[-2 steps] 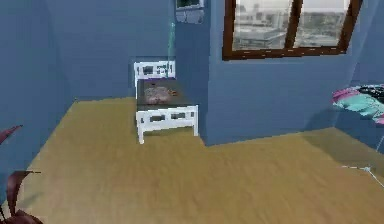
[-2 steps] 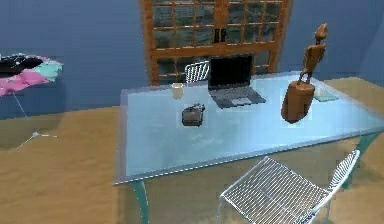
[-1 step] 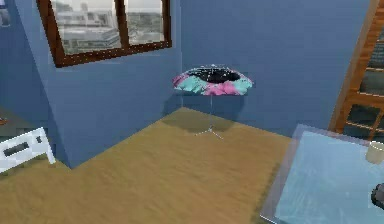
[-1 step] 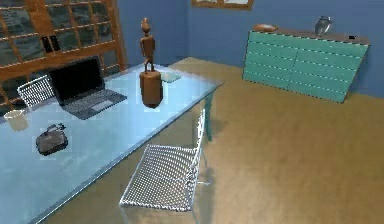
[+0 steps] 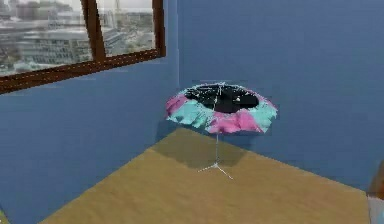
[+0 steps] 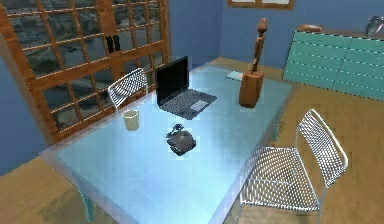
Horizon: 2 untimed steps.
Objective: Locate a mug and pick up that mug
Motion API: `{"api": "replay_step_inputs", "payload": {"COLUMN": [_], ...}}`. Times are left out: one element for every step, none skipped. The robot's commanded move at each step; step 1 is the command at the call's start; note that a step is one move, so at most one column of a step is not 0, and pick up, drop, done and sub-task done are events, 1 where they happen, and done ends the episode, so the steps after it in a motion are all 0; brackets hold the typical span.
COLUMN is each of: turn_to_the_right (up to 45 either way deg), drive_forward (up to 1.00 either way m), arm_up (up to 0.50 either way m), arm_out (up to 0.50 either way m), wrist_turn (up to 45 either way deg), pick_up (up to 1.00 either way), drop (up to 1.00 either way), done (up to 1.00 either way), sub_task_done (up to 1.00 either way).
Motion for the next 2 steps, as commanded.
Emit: {"api": "replay_step_inputs", "payload": {"turn_to_the_right": [21.0, 0.0], "drive_forward": [0.00, 0.55], "arm_up": [0.00, 0.00], "arm_out": [0.00, 0.00], "wrist_turn": [0.0, 0.0], "pick_up": [0.00, 0.00], "drop": [0.00, 0.00], "done": [0.00, 0.00], "sub_task_done": [0.00, 0.00]}}
